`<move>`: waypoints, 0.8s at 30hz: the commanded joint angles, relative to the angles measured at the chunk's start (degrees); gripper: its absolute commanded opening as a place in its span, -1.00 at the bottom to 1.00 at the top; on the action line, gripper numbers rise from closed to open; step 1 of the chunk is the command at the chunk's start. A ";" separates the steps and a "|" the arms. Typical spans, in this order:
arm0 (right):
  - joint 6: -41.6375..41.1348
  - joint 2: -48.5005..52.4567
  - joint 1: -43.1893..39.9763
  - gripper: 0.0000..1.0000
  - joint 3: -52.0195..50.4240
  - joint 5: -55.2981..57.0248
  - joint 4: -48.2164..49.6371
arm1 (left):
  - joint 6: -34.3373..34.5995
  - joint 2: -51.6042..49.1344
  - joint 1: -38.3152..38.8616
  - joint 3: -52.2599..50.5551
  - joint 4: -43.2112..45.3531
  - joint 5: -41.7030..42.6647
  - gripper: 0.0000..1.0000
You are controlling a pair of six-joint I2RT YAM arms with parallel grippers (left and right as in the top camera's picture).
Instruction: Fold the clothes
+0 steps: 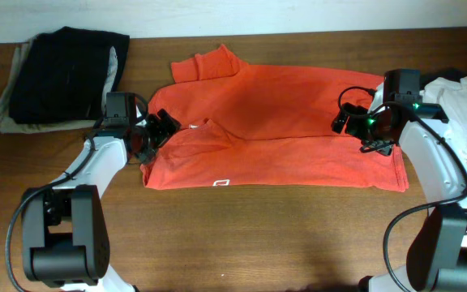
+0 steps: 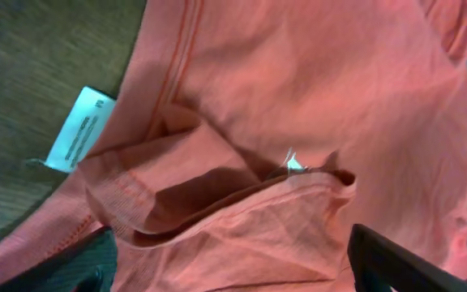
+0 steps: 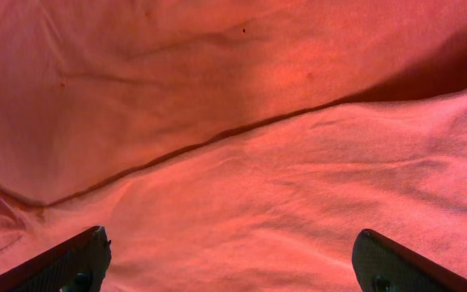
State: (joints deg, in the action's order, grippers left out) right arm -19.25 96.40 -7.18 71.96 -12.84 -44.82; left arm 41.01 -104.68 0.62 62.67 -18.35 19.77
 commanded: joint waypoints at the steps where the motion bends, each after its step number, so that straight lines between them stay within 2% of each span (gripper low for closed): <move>1: 0.37 0.52 0.42 0.98 0.57 1.14 0.00 | -0.31 -0.94 0.07 0.37 1.90 1.03 0.55; 8: 0.39 0.52 0.42 0.97 0.57 1.14 0.00 | 0.31 -5.01 0.09 0.37 2.69 3.67 0.54; 18: 0.39 0.52 0.42 0.97 0.57 1.16 0.00 | 0.28 -4.90 0.07 0.42 2.86 3.89 0.52; 20: 0.39 0.52 0.42 0.97 0.57 1.55 0.00 | 0.26 -4.79 0.07 0.79 2.84 3.87 0.45; 24: 0.39 0.52 0.42 0.97 0.57 1.97 0.00 | -2.14 -3.30 0.07 3.56 0.98 3.80 0.45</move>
State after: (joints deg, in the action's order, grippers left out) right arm -19.25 96.40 -7.18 71.96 -12.25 -44.82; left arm 41.10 -108.97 0.58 63.09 -16.36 22.55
